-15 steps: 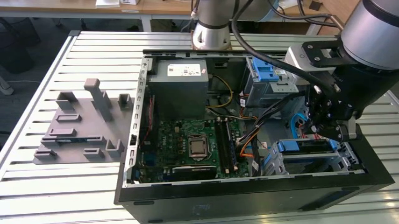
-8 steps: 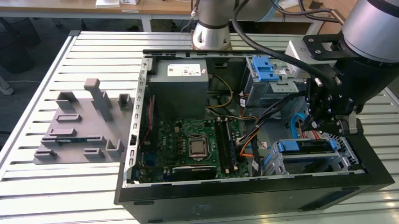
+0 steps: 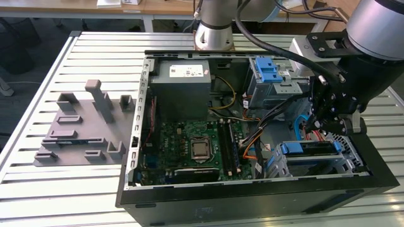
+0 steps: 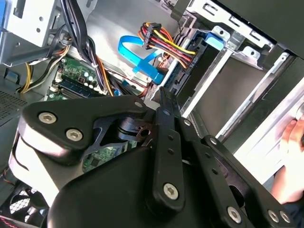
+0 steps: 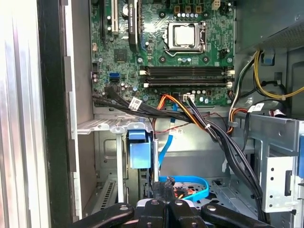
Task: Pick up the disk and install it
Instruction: 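Insert the second disk wire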
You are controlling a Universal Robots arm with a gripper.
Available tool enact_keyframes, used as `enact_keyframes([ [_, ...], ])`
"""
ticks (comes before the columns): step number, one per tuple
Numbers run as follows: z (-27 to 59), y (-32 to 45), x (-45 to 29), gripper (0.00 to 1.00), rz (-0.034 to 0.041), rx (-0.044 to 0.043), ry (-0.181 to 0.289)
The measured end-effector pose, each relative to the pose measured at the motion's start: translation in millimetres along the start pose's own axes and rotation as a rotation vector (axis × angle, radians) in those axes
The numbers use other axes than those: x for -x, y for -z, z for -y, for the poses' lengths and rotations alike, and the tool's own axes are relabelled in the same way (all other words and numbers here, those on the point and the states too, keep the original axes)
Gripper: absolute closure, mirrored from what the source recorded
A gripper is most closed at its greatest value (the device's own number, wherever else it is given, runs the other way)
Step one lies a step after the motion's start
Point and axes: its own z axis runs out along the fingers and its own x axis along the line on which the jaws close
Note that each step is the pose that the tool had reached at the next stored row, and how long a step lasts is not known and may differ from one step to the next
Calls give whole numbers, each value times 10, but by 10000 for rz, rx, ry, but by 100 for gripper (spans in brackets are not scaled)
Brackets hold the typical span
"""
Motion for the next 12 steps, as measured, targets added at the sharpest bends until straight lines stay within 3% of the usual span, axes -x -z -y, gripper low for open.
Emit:
enact_keyframes([
  [12,37,1,83,89,-8,216,-14],
])
